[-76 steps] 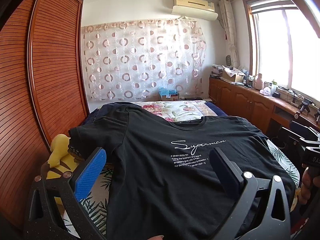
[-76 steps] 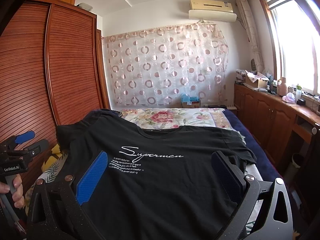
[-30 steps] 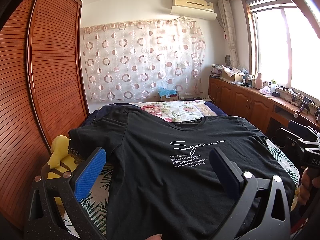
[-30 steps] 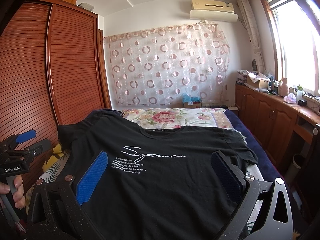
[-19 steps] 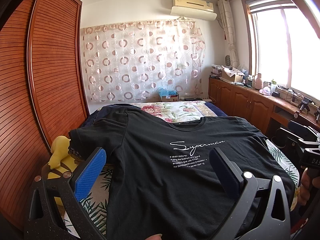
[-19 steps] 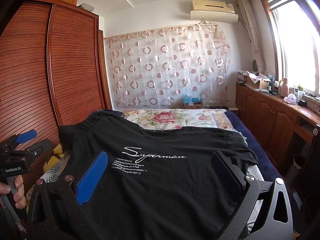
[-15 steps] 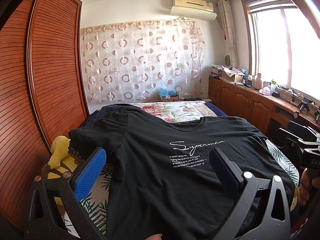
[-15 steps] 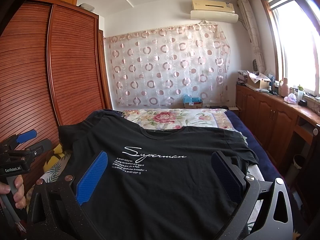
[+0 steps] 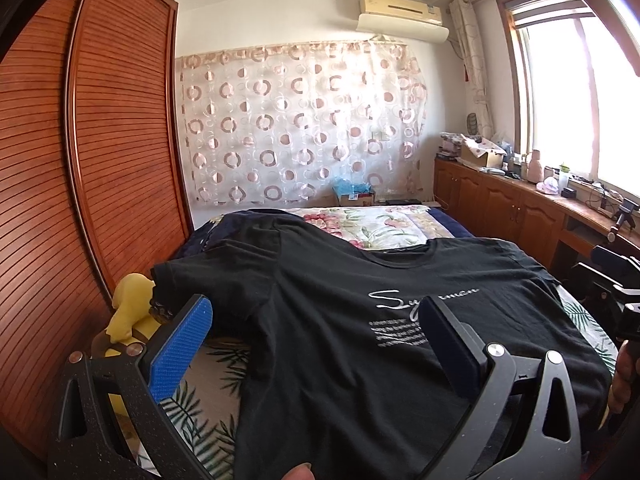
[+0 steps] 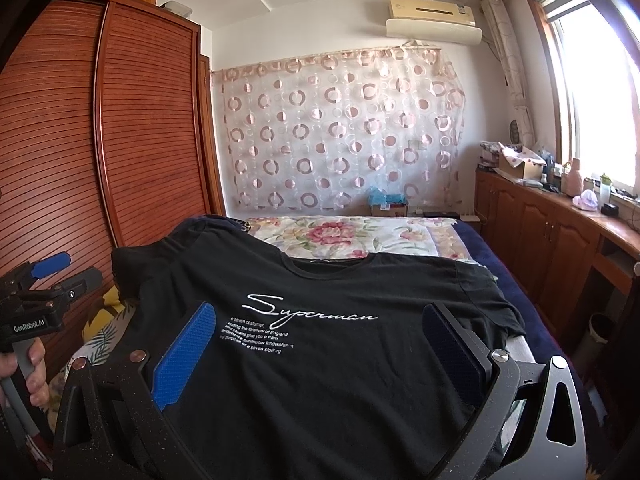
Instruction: Fold small clothes
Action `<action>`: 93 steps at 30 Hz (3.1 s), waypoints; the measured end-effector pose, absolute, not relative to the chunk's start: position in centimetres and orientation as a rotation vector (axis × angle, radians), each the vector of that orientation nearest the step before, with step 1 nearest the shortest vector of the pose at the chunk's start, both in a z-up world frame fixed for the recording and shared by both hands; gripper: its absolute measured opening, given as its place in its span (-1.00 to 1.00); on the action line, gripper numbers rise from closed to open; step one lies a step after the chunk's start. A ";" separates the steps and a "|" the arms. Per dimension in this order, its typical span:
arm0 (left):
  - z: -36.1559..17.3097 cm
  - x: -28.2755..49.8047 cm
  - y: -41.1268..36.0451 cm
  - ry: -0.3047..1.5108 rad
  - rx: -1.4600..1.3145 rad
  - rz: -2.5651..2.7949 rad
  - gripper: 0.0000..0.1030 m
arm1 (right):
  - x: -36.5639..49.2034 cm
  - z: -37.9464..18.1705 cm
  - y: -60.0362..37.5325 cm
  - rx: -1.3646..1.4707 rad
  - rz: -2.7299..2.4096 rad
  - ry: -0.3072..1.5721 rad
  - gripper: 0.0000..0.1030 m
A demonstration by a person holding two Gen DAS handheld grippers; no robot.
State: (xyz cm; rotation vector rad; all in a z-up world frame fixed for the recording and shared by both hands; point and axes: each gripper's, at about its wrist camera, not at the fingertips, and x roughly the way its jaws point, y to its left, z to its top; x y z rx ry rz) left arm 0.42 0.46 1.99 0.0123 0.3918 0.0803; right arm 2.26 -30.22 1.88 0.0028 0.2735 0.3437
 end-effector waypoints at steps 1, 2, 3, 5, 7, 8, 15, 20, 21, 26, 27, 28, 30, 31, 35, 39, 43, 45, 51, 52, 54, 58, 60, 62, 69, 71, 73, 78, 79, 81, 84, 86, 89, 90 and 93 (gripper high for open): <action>1.4 1.1 1.2 0.401 0.006 0.085 1.00 | 2.5 1.9 -30.0 -0.003 0.345 0.268 1.00; 1.2 1.6 2.2 0.410 -0.004 0.083 1.00 | 2.6 1.8 -29.8 -0.007 0.344 0.263 1.00; 1.0 2.0 2.7 0.416 -0.011 0.083 1.00 | 2.9 1.8 -29.5 -0.012 0.344 0.255 1.00; 0.8 2.7 4.1 0.433 -0.022 0.096 1.00 | 3.4 1.7 -29.1 -0.020 0.346 0.247 1.00; 0.5 3.6 5.3 0.457 -0.019 0.105 1.00 | 3.9 1.5 -28.4 -0.032 0.358 0.243 1.00; 0.3 3.9 5.9 0.466 -0.021 0.108 1.00 | 4.0 1.3 -28.2 -0.036 0.362 0.241 1.00; -0.9 6.1 10.9 0.517 -0.069 0.066 1.00 | 6.2 0.2 -26.9 -0.057 0.409 0.266 1.00; -1.1 7.7 14.2 0.560 -0.073 0.071 0.65 | 8.0 -1.2 -26.3 -0.078 0.450 0.327 1.00; -1.2 8.1 14.8 0.568 -0.074 0.074 0.61 | 8.2 -1.4 -26.2 -0.080 0.455 0.338 1.00; -1.8 10.4 17.9 0.614 -0.099 0.066 0.19 | 9.4 -1.6 -26.4 -0.097 0.480 0.386 0.99; -1.9 11.0 18.5 0.624 -0.107 0.064 0.14 | 9.6 -1.6 -26.5 -0.102 0.485 0.392 0.99; -2.2 11.8 19.1 0.640 -0.116 0.062 0.06 | 9.8 -1.5 -26.7 -0.105 0.491 0.398 0.99; -2.5 12.6 19.8 0.661 -0.129 0.062 -0.09 | 10.2 -0.8 -26.8 -0.116 0.496 0.406 0.99; -2.6 13.0 20.0 0.671 -0.133 0.056 -0.19 | 10.1 -0.7 -26.8 -0.117 0.498 0.405 0.99; -3.2 14.0 20.1 0.701 -0.105 0.061 -0.51 | 10.2 -0.3 -27.2 -0.117 0.499 0.395 0.99; -2.9 13.9 19.8 0.705 -0.062 0.062 -0.70 | 9.5 -0.5 -27.3 -0.107 0.490 0.381 0.99; -2.1 13.3 19.4 0.683 -0.018 0.054 -0.94 | 9.2 -1.0 -26.5 -0.089 0.480 0.372 0.99; -1.4 13.0 19.0 0.663 -0.008 0.047 -0.95 | 9.2 -1.0 -26.4 -0.086 0.475 0.371 0.99; 2.8 12.5 16.3 0.571 0.013 -0.019 -0.95 | 9.3 -1.1 -26.0 -0.076 0.460 0.369 0.99; 3.4 12.7 15.7 0.562 0.022 -0.029 -0.95 | 9.4 -1.1 -26.1 -0.071 0.457 0.369 0.99; 4.5 13.1 14.0 0.543 0.042 -0.062 -0.95 | 9.5 -1.1 -26.3 -0.060 0.447 0.367 0.99; 5.9 14.8 10.4 0.521 0.078 -0.129 -0.95 | 9.5 -1.0 -26.6 -0.045 0.422 0.362 0.99; 6.1 15.8 8.3 0.521 0.099 -0.171 -0.95 | 9.5 -1.1 -26.8 -0.037 0.407 0.359 0.99; 6.0 16.7 6.4 0.525 0.111 -0.215 -0.95 | 9.5 -1.2 -27.1 -0.029 0.391 0.358 0.99; 5.0 17.1 2.2 0.552 0.142 -0.302 -0.39 | 9.2 -1.4 -26.2 -0.009 0.341 0.372 0.99; 5.0 16.3 2.2 0.535 0.147 -0.309 0.03 | 8.9 -1.4 -25.8 -0.013 0.333 0.373 0.99; 4.9 15.5 2.7 0.530 0.136 -0.303 0.29 | 8.7 -1.4 -25.3 -0.018 0.327 0.372 0.99; 4.1 13.3 4.6 0.467 0.139 -0.225 0.45 | 8.4 -1.1 -23.5 -0.029 0.327 0.365 0.99; 3.7 12.7 5.0 0.456 0.142 -0.206 0.45 | 8.5 -1.1 -23.3 -0.034 0.331 0.360 0.99; 2.7 11.8 6.2 0.459 0.139 -0.170 0.45 | 8.7 -0.9 -22.5 -0.046 0.347 0.356 0.99; 1.2 11.0 7.5 0.484 0.115 -0.135 0.45 | 9.3 -0.4 -20.9 -0.067 0.390 0.355 0.99; 0.3 10.5 8.5 0.502 0.096 -0.109 0.45 | 9.9 0.1 -19.7 -0.080 0.422 0.355 0.94; -1.0 10.0 9.9 0.524 0.063 -0.075 0.45 | 10.6 0.6 -17.5 -0.106 0.497 0.360 0.89; -1.4 9.8 10.4 0.530 0.049 -0.065 0.45 | 10.9 0.7 -16.6 -0.115 0.526 0.366 0.81; -2.2 9.0 11.4 0.537 0.021 -0.037 0.45 | 12.3 0.8 -13.6 -0.135 0.633 0.404 0.66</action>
